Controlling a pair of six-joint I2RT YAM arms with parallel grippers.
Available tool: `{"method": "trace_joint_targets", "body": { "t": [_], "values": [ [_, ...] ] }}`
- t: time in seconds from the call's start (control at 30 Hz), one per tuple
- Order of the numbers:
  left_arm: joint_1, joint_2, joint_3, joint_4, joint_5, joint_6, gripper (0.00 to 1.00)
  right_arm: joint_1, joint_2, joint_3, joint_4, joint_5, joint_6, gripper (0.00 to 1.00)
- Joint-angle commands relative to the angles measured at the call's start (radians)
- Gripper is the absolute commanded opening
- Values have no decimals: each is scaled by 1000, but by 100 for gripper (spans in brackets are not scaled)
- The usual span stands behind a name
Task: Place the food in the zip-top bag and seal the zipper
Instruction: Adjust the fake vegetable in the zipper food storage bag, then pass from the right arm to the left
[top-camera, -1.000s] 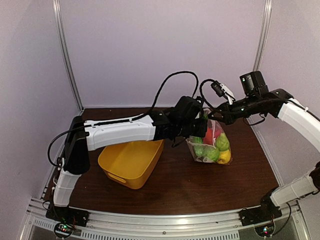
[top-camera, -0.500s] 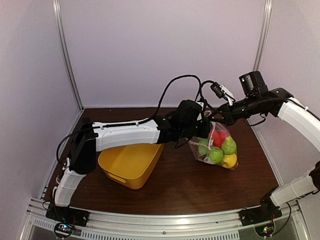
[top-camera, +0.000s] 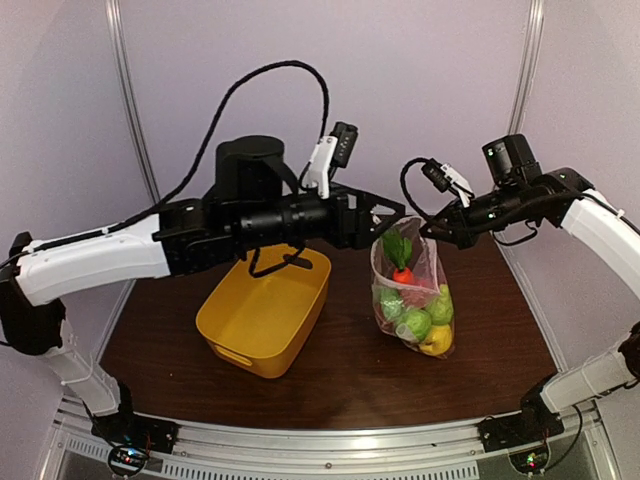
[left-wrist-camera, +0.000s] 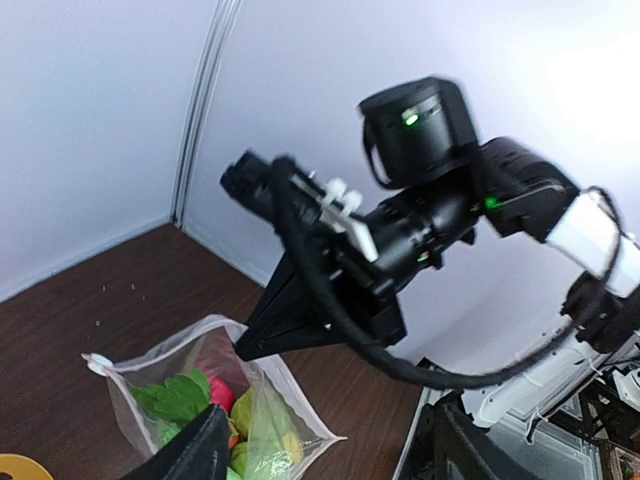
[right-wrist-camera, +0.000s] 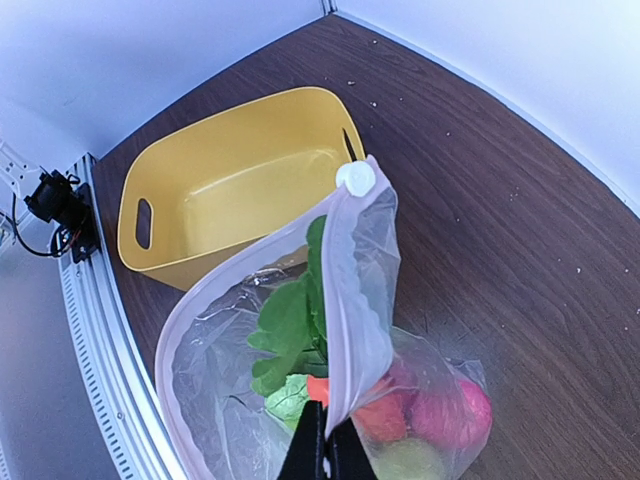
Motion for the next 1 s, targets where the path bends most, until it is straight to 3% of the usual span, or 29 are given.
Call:
{"method": "trace_joint_targets", "body": {
  "t": [0.0, 0.2, 0.37, 0.63, 0.8, 0.97],
  "values": [
    [6, -165, -261, 156, 77, 85, 75, 9, -23, 29, -59, -32, -106, 0],
    [4, -335, -559, 180, -41, 285, 78, 25, -34, 93, -234, -137, -251, 0],
    [3, -348, -631, 174, -10, 386, 75, 26, -82, 122, -321, -181, -327, 0],
    [-4, -268, -630, 342, 136, 449, 74, 26, -66, 103, -326, -174, -314, 0],
    [-55, -154, -527, 360, 247, 456, 74, 26, -34, 86, -297, -178, -269, 0],
    [-70, -71, -505, 456, 298, 399, 66, 27, -52, 52, -227, -184, -229, 0]
  ]
}}
